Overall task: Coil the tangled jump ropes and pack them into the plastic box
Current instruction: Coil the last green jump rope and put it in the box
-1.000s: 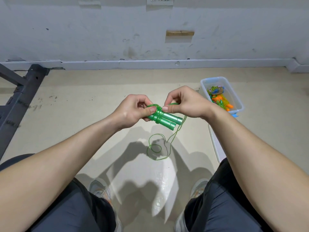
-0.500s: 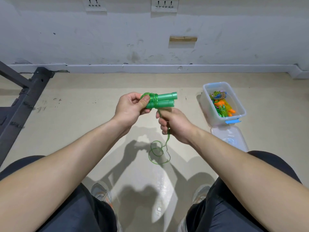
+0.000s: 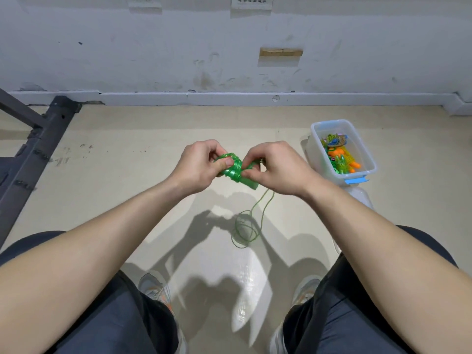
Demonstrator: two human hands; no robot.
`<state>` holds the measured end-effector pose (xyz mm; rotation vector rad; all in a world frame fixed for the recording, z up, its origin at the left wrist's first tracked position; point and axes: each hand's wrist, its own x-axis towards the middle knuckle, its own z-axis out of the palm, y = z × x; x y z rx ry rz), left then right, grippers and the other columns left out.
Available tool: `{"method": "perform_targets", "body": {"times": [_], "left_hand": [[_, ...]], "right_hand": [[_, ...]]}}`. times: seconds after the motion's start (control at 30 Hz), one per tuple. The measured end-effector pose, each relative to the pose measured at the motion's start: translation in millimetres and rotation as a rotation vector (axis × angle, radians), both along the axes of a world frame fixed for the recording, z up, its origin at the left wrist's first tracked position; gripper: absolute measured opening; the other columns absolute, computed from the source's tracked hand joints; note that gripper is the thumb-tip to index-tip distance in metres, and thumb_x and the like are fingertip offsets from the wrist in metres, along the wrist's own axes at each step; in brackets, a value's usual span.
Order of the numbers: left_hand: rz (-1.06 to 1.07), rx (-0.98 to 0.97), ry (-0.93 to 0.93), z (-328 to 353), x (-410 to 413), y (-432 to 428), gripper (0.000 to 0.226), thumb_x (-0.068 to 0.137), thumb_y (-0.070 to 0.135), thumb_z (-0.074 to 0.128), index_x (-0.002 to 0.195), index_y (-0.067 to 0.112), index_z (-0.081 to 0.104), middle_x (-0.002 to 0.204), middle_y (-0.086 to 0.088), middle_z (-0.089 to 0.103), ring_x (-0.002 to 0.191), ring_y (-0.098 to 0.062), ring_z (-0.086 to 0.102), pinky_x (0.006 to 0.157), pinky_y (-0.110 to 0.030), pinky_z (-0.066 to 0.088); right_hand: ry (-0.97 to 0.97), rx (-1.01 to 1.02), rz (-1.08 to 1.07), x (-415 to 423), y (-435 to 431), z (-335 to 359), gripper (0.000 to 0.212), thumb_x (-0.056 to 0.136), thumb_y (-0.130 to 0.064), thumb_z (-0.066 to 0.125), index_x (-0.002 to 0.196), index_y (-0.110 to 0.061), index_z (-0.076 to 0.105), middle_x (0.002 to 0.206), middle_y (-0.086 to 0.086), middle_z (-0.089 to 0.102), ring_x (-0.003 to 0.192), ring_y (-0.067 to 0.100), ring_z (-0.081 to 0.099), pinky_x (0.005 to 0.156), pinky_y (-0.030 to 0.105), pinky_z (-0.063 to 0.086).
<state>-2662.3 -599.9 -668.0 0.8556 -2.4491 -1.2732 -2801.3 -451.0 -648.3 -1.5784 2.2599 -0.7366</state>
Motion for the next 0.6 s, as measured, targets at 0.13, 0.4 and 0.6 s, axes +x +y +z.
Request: {"method": "perform_targets", "body": {"times": [0.13, 0.4, 0.6], "left_hand": [[-0.219, 0.212, -0.017, 12, 3, -1, 0.014, 0.091, 0.006, 0.071, 0.08, 0.012, 0.066, 0.064, 0.002, 0.069, 0.057, -0.012, 0.065, 0.061, -0.024, 0.053], [-0.055, 0.788, 0.243, 20, 3, 1, 0.013, 0.091, 0.013, 0.06, 0.08, 0.006, 0.056, 0.067, -0.002, 0.069, 0.056, -0.012, 0.065, 0.057, -0.018, 0.055], [0.299, 0.664, 0.323, 3, -2, -5, 0.017, 0.099, 0.012, 0.061, 0.083, 0.008, 0.061, 0.074, -0.005, 0.068, 0.059, -0.01, 0.067, 0.062, -0.018, 0.056]], "right_hand": [[-0.323, -0.022, 0.041, -16, 4, 4, 0.034, 0.068, -0.024, 0.092, 0.075, -0.018, 0.06, 0.065, -0.011, 0.053, 0.057, 0.004, 0.042, 0.054, 0.022, 0.034], [-1.304, -0.091, -0.108, -1, 0, -16, 0.017, 0.089, -0.016, 0.06, 0.074, -0.023, 0.064, 0.056, -0.003, 0.046, 0.046, 0.01, 0.033, 0.05, 0.022, 0.034], [-0.894, 0.014, -0.269, 35, -9, -34, 0.03, 0.105, -0.021, 0.042, 0.086, -0.011, 0.062, 0.058, 0.001, 0.054, 0.05, 0.017, 0.048, 0.057, 0.03, 0.044]]}}
